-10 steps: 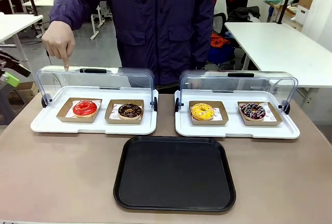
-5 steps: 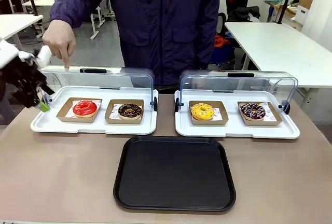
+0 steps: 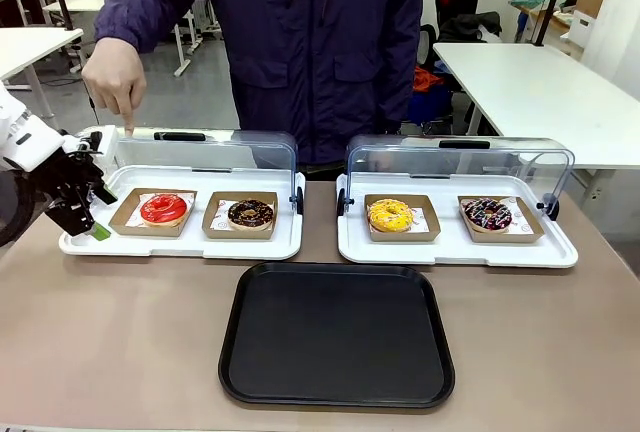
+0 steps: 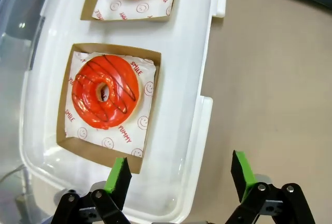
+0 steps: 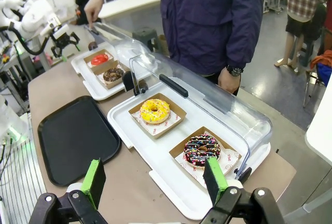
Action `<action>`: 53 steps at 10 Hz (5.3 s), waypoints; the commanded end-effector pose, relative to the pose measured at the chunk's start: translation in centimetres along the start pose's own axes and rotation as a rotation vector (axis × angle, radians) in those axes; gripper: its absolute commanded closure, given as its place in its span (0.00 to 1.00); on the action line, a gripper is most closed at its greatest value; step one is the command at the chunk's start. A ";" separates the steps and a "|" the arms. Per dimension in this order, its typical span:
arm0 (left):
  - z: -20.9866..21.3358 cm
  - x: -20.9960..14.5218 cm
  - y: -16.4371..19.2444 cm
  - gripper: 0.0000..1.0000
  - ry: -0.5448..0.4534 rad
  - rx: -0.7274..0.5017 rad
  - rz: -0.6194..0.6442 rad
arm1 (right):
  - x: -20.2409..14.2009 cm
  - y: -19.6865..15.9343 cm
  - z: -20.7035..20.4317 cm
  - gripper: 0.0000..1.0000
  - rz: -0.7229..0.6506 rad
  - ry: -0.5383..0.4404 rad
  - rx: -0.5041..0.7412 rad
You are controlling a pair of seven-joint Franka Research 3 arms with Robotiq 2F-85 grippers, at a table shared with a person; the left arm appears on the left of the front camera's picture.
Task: Move the first donut from the left to the tray.
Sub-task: Pick up the Paper togo box containing the Donut indicated by the person and place it on the Handle tray.
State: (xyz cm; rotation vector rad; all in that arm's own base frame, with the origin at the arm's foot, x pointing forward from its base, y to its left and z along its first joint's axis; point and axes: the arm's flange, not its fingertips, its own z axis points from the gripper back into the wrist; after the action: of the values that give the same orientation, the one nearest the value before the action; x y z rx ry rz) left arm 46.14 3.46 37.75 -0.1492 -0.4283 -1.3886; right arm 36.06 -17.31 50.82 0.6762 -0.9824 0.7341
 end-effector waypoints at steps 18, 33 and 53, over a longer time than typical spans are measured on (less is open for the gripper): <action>-6.3 1.8 4.6 0.00 0.347 0.034 -0.156 | 0.3 -0.3 0.0 0.00 0.026 -0.025 0.002; -8.0 1.6 5.0 1.00 0.368 -0.086 -0.150 | 0.3 -0.3 0.0 0.00 0.026 -0.025 0.002; 0.3 11.2 -5.3 0.98 0.265 0.103 -0.214 | 0.3 -0.3 0.0 0.00 0.026 -0.025 0.002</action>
State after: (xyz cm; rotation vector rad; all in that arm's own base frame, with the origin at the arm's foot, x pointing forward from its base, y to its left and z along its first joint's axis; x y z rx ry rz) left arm 43.87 -6.95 41.59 0.1541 -0.3088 -1.5834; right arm 36.10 -17.31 50.73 0.6776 -0.9798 0.7349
